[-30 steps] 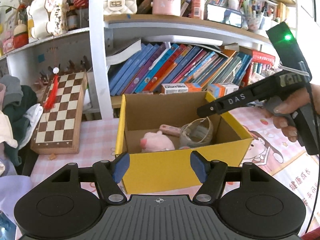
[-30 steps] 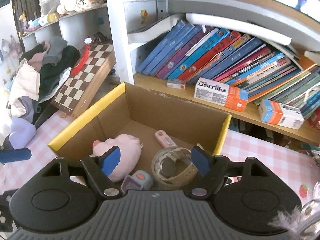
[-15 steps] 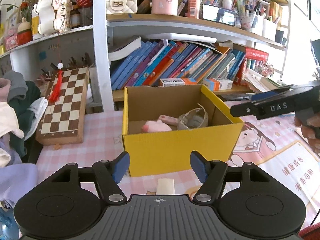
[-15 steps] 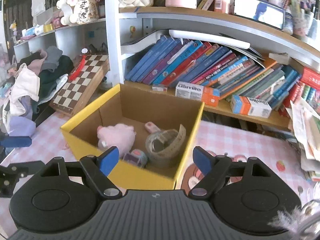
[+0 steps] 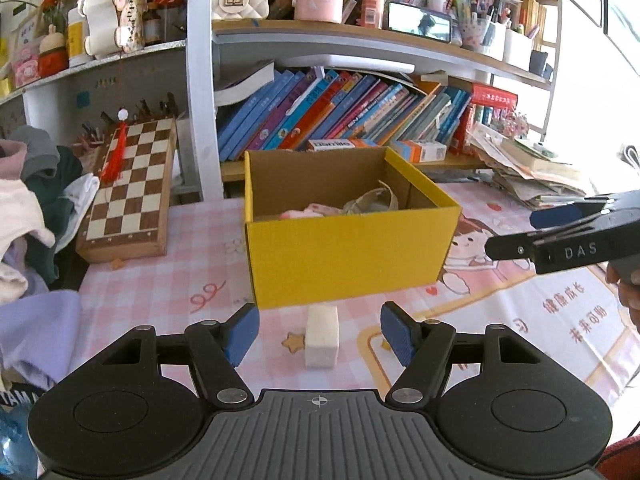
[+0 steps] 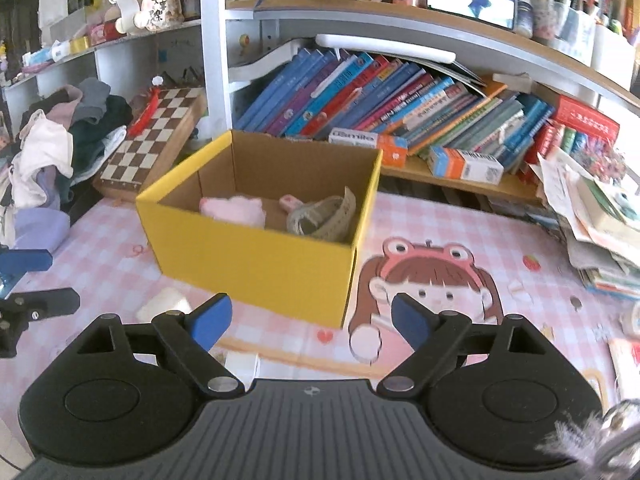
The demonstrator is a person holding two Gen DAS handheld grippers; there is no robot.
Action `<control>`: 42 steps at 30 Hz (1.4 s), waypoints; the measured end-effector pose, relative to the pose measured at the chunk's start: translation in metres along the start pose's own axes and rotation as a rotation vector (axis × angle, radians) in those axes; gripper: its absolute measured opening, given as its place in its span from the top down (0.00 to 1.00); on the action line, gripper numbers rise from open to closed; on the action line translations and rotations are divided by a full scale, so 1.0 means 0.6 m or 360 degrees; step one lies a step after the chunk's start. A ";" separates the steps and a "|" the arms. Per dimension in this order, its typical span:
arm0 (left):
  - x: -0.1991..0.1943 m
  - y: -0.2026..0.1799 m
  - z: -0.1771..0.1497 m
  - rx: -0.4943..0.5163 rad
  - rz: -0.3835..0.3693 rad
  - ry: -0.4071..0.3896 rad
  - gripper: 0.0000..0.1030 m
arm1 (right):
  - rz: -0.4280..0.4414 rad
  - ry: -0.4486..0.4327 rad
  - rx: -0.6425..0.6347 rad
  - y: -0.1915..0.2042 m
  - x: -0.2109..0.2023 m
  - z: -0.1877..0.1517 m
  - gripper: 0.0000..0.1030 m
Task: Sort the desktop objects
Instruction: 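Withdraw both grippers from the box back toward the desk, then move the right gripper toward the small white plug adapter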
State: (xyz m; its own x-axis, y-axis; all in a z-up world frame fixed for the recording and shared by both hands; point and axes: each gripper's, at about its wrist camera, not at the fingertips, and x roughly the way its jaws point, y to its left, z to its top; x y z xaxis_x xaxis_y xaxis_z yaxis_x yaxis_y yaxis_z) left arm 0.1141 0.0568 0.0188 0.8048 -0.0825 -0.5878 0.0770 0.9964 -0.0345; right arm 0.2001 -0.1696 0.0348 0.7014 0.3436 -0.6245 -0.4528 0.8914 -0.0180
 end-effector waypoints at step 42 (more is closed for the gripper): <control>-0.042 -0.030 -0.109 0.0105 -0.0054 0.0187 0.32 | -0.0031 0.0302 -0.0075 0.135 -0.036 -0.168 0.14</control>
State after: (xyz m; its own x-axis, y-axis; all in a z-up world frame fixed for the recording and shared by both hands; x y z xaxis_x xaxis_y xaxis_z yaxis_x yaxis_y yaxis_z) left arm 0.0540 0.0422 -0.0187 0.7268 -0.1098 -0.6781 0.1447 0.9895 -0.0050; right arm 0.0929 -0.1343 -0.0317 0.5960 0.2603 -0.7596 -0.4683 0.8811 -0.0655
